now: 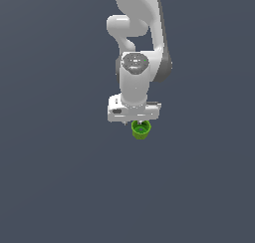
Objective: Pick up the object and move it to a goal position.
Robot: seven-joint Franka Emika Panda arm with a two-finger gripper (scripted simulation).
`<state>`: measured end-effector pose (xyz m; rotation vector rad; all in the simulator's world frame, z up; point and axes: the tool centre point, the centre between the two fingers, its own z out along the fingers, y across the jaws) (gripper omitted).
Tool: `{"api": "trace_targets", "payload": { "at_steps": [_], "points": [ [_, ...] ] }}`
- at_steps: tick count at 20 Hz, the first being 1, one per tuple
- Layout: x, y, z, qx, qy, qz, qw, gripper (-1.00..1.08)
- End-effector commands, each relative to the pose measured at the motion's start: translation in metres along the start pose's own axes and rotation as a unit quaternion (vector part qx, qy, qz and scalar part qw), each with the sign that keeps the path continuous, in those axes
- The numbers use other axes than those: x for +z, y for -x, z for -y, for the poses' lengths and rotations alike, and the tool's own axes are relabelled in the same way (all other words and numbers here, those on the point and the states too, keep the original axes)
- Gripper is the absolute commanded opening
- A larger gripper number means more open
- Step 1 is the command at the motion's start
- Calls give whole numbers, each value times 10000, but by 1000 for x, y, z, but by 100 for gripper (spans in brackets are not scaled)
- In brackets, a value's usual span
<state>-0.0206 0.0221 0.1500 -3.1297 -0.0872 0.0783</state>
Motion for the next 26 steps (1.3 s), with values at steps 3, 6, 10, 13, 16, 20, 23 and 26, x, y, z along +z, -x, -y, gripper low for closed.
{"api": "trace_targets", "payload": {
  "at_steps": [3, 6, 10, 13, 16, 20, 23, 26],
  "points": [
    [3, -1, 0, 22, -16, 118, 9999, 28],
    [6, -2, -1, 46, -35, 251, 9997, 28],
    [12, -4, -1, 90, -70, 496, 9987, 28],
    [18, -5, -2, 130, -106, 732, 9972, 28],
    [24, -5, -2, 176, -149, 1011, 9946, 28],
    [32, -5, -2, 234, -214, 1401, 9896, 28],
    [37, -4, -2, 273, -264, 1692, 9848, 28],
    [42, -3, -2, 309, -315, 1982, 9792, 28]
  ]
}}
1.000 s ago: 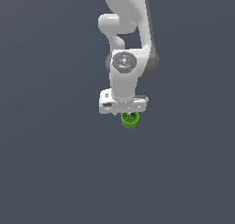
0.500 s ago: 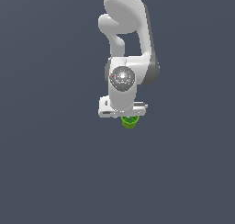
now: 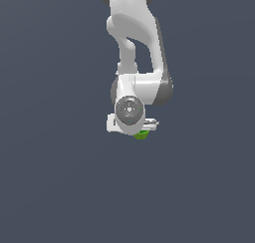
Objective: Pick up the object and move it to a goal position.
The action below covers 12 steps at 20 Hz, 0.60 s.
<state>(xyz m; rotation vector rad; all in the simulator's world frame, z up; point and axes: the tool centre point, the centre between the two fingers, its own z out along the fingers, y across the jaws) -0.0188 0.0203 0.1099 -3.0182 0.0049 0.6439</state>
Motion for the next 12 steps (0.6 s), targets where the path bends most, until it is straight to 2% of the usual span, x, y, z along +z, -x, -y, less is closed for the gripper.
{"api": "trace_targets", "payload": {
  "at_steps": [1, 12],
  "points": [
    [4, 0, 0, 29, -43, 252, 9997, 28],
    [19, 4, 0, 117, -216, 1251, 9918, 28]
  ]
}}
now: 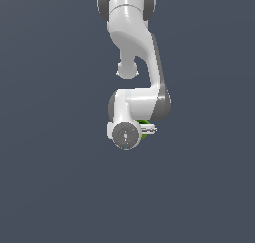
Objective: Pick up the object and move it to a goal position.
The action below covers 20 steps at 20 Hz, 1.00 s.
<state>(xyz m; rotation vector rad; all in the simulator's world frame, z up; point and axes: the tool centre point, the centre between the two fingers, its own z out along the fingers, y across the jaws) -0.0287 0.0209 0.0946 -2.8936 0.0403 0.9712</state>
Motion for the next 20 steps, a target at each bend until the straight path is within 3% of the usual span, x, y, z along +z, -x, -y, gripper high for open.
{"api": "trace_targets", "payload": {
  "at_steps": [1, 10, 20],
  "points": [
    [3, 1, 0, 12, -32, 190, 9998, 28],
    [8, 3, 0, 32, -97, 573, 9983, 28],
    [12, 4, 0, 34, -101, 599, 9981, 28]
  ]
}}
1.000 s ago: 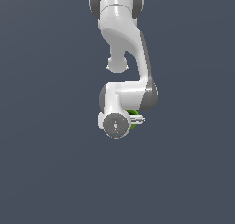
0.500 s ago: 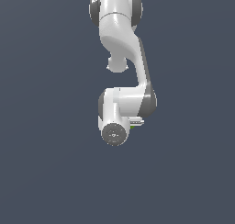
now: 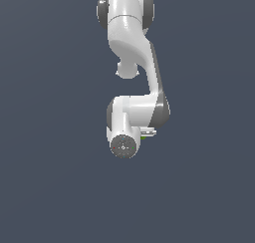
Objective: Pick up the object and move it to a goal position.
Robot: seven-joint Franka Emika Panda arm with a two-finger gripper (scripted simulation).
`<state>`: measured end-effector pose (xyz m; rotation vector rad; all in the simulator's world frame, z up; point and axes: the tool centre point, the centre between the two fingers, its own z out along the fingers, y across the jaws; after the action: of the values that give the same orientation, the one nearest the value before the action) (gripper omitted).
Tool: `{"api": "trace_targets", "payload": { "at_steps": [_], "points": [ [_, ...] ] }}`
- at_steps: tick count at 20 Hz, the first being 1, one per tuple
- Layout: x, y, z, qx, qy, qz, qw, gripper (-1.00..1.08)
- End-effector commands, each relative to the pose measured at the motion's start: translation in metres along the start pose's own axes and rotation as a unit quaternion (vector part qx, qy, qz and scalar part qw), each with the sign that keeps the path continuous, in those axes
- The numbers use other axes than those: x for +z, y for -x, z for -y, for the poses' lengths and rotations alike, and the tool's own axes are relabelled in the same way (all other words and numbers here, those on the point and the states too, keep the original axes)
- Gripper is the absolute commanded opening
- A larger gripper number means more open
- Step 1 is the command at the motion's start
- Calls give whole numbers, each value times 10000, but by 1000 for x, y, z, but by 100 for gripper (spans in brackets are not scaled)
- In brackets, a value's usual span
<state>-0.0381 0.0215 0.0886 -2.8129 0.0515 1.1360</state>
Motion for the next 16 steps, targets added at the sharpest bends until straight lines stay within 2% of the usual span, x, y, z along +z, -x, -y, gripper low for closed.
{"api": "trace_targets", "payload": {
  "at_steps": [1, 14, 15, 16],
  "points": [
    [3, 0, 0, 0, 0, 4, 10000, 28],
    [28, 0, 0, 0, -2, 16, 10000, 28],
    [28, 0, 0, 0, -2, 16, 10000, -100],
    [28, 0, 0, 0, -2, 16, 10000, -100]
  ]
}}
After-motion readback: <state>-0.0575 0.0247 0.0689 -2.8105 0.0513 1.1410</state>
